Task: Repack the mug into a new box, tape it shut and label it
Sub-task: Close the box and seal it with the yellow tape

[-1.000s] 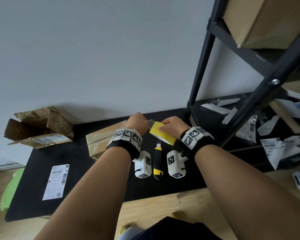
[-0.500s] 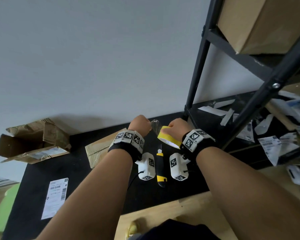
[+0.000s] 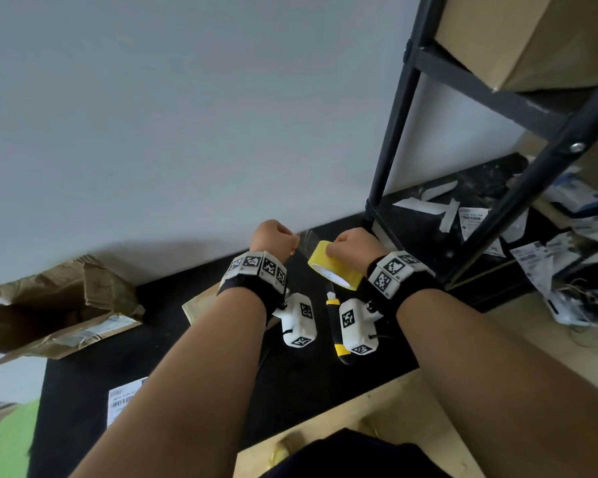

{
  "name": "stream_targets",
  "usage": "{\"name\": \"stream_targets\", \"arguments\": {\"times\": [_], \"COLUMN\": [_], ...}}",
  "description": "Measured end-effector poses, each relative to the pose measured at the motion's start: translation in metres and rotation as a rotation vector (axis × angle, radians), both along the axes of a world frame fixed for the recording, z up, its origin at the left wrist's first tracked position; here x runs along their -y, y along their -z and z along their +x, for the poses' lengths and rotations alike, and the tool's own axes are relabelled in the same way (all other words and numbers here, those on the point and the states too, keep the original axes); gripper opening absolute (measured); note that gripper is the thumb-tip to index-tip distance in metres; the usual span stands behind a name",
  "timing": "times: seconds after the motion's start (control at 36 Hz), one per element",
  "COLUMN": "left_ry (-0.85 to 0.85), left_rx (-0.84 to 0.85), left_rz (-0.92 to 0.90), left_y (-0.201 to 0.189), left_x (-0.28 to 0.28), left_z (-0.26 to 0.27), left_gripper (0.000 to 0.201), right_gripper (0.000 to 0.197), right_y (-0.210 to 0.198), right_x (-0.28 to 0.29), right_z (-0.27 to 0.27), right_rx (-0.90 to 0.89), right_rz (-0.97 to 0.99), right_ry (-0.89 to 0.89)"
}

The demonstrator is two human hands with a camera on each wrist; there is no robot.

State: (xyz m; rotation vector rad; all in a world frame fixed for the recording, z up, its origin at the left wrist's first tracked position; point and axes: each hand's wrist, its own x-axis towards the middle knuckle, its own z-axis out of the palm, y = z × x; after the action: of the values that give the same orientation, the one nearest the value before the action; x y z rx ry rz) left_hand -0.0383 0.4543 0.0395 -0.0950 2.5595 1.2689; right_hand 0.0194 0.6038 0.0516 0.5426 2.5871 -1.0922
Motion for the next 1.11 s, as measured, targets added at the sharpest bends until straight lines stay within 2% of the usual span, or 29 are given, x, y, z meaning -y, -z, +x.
{"name": "stream_targets", "arguments": {"times": [0.08, 0.17, 0.47, 0.58, 0.64, 0.69, 0.72, 0.78, 0.89, 1.11], "left_ry": [0.027, 0.019, 0.022, -0.004, -0.024, -0.045, -0.052, -0.038, -0.015, 0.004], "left_rx": [-0.021, -0.043, -0.044, -0.044, -0.042, -0.034, -0.034, -0.040, -0.058, -0.064], "left_rz": [-0.040, -0.077, -0.054, -0.059, -0.055, -0.049, -0.048, -0.059, -0.070, -0.110], "left_y": [-0.002, -0.003, 0.003, 0.009, 0.012, 0.013, 0.013, 0.014, 0.012, 0.019], "left_x": [0.002, 0.009, 0.041, 0.053, 0.059, 0.066, 0.069, 0.073, 0.075, 0.082], "left_z": [-0.002, -0.005, -0.014, -0.013, -0.015, -0.016, -0.017, -0.016, -0.015, -0.012], "left_gripper": [0.015, 0.004, 0.009, 0.014, 0.018, 0.019, 0.018, 0.013, 0.003, 0.004], "right_gripper": [0.028, 0.026, 0.044, 0.052, 0.049, 0.040, 0.036, 0.034, 0.029, 0.049], "right_y": [-0.001, -0.004, 0.011, 0.012, 0.010, 0.009, 0.008, 0.009, 0.018, 0.034], "right_x": [0.011, 0.018, 0.030, 0.042, 0.047, 0.049, 0.051, 0.052, 0.057, 0.068], "right_z": [0.002, 0.005, 0.007, 0.011, 0.011, 0.015, 0.016, 0.021, 0.026, 0.040], "right_rx": [0.019, 0.032, 0.090, 0.078, 0.083, 0.069, 0.038, 0.037, 0.090, 0.165], "right_rz": [0.037, 0.077, 0.156, 0.113, 0.042, 0.056, -0.004, -0.018, 0.091, 0.067], "right_ry": [0.002, 0.033, 0.114, 0.178, 0.177, 0.118, 0.166, 0.087, 0.088, 0.205]}}
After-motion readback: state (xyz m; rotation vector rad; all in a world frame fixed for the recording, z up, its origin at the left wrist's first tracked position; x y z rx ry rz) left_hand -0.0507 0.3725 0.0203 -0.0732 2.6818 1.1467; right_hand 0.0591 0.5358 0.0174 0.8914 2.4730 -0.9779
